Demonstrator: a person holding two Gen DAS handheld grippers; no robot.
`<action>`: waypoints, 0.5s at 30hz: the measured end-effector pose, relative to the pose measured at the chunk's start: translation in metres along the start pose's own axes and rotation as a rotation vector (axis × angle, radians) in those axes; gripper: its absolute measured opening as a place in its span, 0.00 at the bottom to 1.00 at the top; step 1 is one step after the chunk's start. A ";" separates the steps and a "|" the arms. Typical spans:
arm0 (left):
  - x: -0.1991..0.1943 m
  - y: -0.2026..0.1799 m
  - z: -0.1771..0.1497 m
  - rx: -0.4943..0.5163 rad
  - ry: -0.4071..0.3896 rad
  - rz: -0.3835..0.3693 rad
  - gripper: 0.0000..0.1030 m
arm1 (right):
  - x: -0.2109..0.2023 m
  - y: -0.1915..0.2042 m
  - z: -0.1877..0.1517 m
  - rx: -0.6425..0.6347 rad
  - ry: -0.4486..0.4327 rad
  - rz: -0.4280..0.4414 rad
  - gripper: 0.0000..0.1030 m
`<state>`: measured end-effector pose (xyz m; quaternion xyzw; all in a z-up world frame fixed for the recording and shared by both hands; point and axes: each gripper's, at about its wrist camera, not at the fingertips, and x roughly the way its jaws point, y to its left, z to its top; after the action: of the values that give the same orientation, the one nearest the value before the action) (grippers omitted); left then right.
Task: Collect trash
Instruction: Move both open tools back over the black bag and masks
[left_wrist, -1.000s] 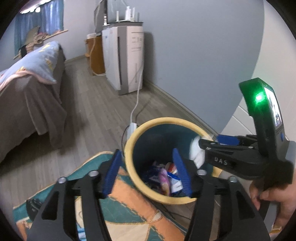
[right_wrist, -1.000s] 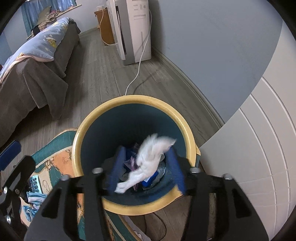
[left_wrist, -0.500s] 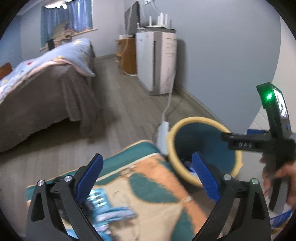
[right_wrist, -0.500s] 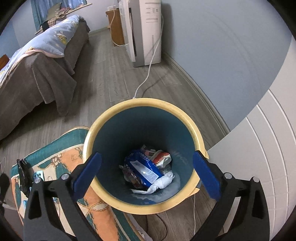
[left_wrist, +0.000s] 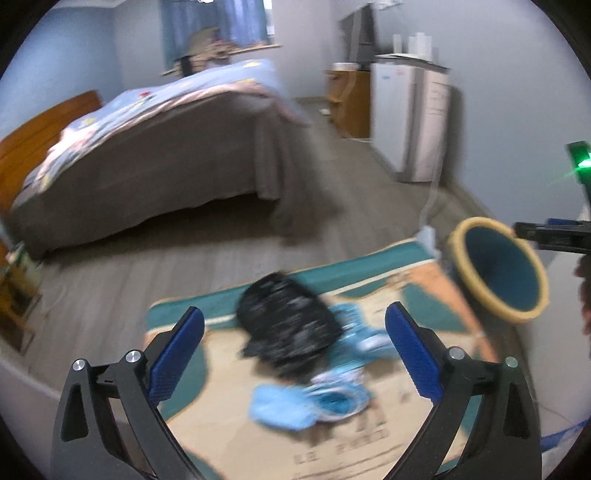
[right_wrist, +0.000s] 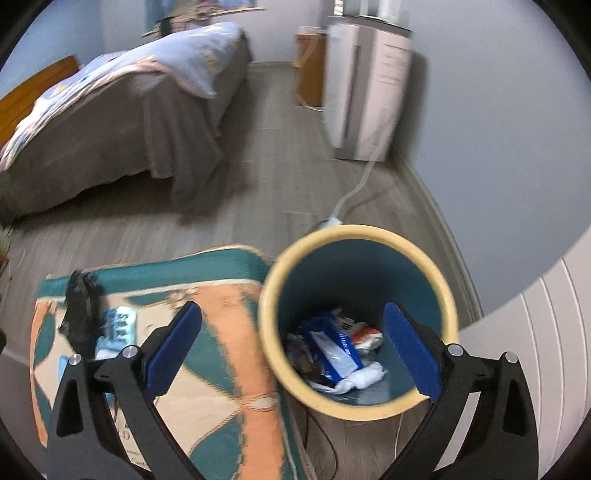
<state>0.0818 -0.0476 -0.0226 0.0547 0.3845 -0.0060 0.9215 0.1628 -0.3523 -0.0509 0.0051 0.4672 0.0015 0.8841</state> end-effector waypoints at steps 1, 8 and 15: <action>0.004 0.010 -0.002 -0.026 0.015 0.026 0.94 | 0.001 0.008 -0.002 -0.025 0.001 0.008 0.94; 0.012 0.055 0.003 -0.134 -0.009 0.064 0.94 | 0.018 0.036 -0.018 -0.057 0.078 0.071 0.94; 0.029 0.067 -0.002 -0.073 0.020 0.075 0.94 | 0.042 0.063 -0.027 -0.054 0.144 0.096 0.94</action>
<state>0.1042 0.0201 -0.0378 0.0354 0.3913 0.0430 0.9186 0.1642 -0.2887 -0.1003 0.0036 0.5288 0.0570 0.8469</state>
